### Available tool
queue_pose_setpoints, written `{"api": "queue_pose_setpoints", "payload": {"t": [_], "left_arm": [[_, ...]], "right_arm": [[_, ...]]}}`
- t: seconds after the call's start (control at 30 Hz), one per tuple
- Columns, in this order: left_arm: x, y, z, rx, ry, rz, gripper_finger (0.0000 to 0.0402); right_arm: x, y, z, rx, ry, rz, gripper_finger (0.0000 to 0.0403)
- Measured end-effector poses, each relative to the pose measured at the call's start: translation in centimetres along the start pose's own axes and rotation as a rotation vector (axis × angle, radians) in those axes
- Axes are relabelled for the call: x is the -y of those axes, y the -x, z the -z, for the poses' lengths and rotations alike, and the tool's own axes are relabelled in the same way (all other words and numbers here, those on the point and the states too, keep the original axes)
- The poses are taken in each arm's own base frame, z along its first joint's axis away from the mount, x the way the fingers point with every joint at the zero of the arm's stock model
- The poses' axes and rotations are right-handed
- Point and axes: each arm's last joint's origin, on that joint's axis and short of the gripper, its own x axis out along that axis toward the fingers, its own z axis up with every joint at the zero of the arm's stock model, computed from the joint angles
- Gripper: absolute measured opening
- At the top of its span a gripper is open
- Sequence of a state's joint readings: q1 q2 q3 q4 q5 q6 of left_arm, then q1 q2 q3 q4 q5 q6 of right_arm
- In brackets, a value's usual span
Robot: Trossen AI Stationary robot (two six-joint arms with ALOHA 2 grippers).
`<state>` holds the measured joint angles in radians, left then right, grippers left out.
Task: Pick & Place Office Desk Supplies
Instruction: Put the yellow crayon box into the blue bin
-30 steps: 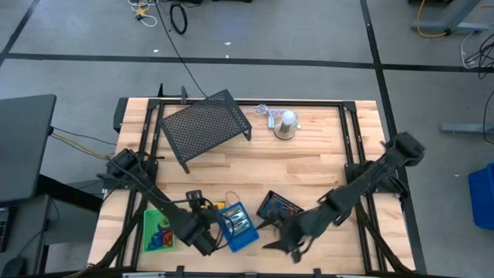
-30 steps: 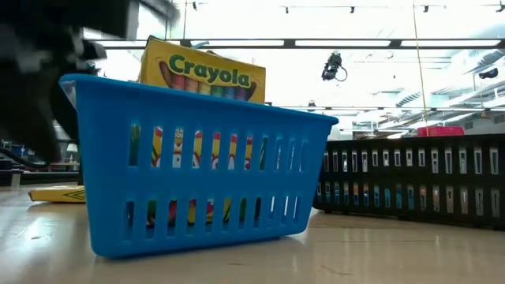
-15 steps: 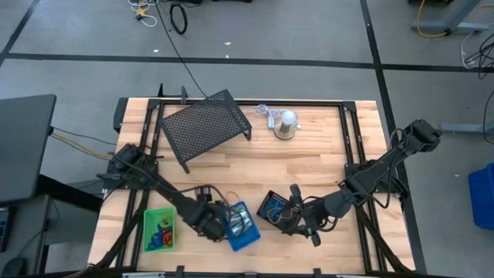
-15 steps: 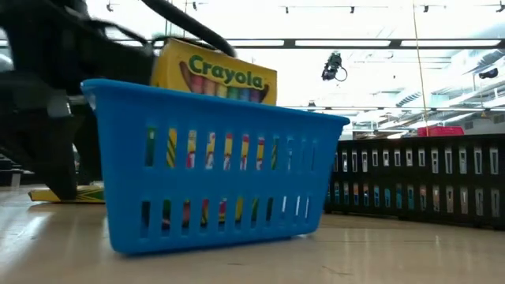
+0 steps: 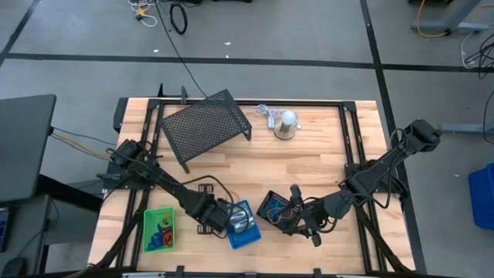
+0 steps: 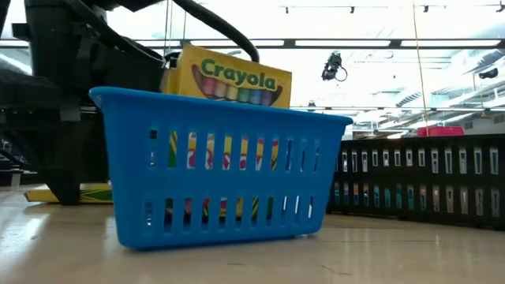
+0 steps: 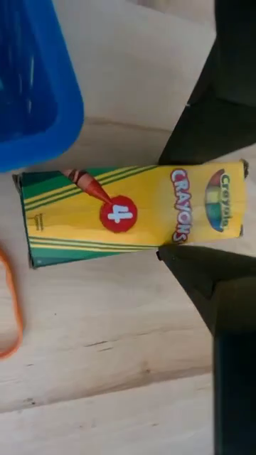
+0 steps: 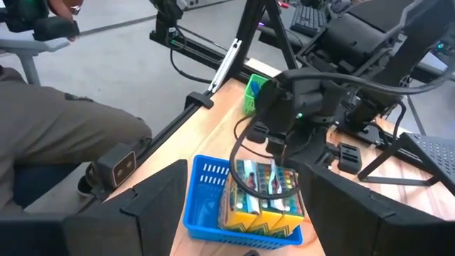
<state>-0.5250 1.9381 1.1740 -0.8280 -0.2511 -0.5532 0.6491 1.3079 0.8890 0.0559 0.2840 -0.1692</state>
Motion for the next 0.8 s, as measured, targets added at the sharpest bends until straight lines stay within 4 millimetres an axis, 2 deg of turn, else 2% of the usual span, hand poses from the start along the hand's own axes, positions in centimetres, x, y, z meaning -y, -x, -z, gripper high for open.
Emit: {"api": "queue_pose_setpoints", "payload": {"t": [0.27, 0.6, 0.8], "left_arm": [[1.1, 0.3, 1.0, 0.018, 0.125, -0.061, 0.0075], [2.0, 0.8, 2.9, -0.002, 0.264, -0.144, 0.0071], [2.7, 2.2, 4.0, 0.06, 0.319, -0.162, 0.0071]], "right_arm": [[0.0, 0.0, 0.0, 0.003, -0.001, 0.001, 0.0279], [0.1, 0.0, -0.5, 0.047, -0.011, 0.009, 0.0279], [0.4, 0.0, -0.6, 0.061, -0.019, 0.023, 0.0279]]}}
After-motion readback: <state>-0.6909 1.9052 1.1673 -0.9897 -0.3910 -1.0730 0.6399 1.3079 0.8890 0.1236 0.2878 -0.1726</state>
